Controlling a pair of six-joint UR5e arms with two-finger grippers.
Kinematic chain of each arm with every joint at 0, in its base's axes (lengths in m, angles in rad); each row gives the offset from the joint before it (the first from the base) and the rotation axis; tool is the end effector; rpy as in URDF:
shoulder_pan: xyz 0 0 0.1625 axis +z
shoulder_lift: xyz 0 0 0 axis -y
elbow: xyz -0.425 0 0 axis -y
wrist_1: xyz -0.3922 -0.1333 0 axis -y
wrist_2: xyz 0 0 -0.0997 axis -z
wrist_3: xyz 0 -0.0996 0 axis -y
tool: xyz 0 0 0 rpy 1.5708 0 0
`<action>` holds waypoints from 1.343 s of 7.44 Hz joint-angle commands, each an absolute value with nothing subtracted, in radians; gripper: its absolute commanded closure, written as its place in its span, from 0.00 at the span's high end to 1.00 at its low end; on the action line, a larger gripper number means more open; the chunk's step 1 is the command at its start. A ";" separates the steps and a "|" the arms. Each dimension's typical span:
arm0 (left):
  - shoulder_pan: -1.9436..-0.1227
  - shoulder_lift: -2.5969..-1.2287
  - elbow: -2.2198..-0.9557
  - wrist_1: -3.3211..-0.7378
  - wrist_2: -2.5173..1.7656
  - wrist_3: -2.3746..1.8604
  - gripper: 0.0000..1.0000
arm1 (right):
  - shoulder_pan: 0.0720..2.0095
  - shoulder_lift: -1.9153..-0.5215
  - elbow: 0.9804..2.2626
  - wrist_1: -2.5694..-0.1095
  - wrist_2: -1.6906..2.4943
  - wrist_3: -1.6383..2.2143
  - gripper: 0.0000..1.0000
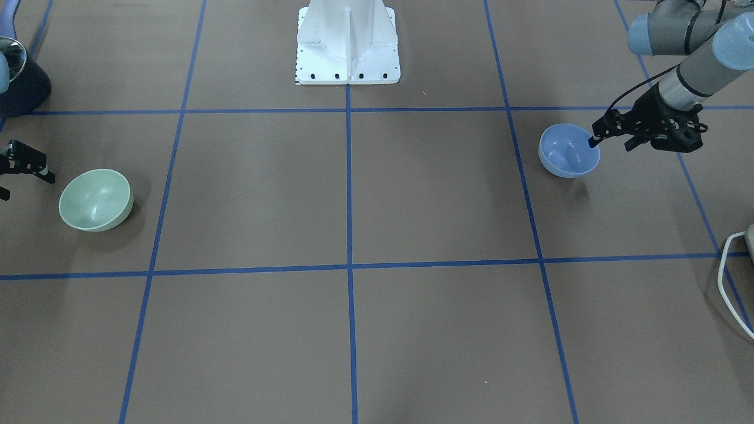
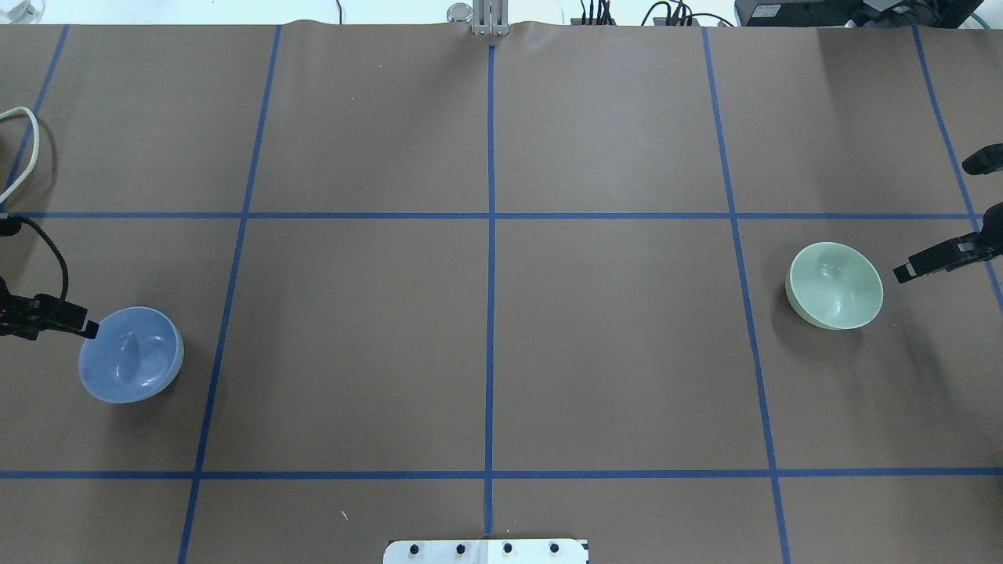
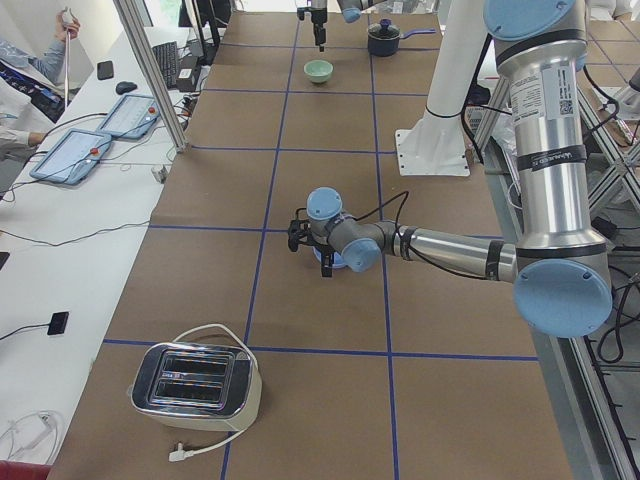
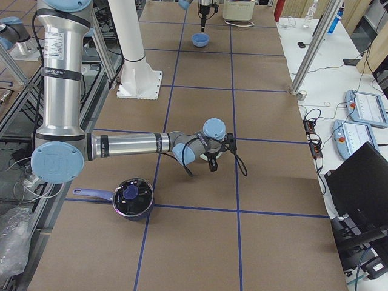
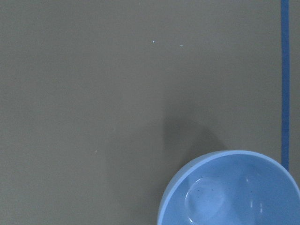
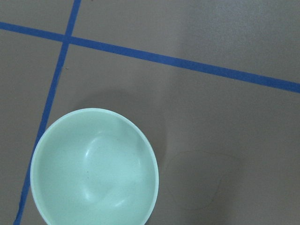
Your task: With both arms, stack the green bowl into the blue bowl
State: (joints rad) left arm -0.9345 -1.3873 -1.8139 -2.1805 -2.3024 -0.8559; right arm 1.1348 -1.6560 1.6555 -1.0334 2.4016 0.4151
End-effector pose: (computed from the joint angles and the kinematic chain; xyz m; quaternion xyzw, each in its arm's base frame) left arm 0.2066 -0.3921 0.5533 -0.0041 0.4563 0.0201 0.8896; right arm -0.1469 -0.4568 0.5929 0.0604 -0.4546 -0.1162 0.8810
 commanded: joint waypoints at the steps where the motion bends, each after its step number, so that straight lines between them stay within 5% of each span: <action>1: -0.922 -1.388 -1.769 -2.233 -2.287 -0.856 0.95 | 1.106 -1.654 1.620 -0.996 2.376 0.417 0.99; 10: -0.887 -1.394 -1.743 -2.269 -2.287 -0.861 0.49 | 1.049 -1.623 1.598 -0.996 2.345 0.423 0.88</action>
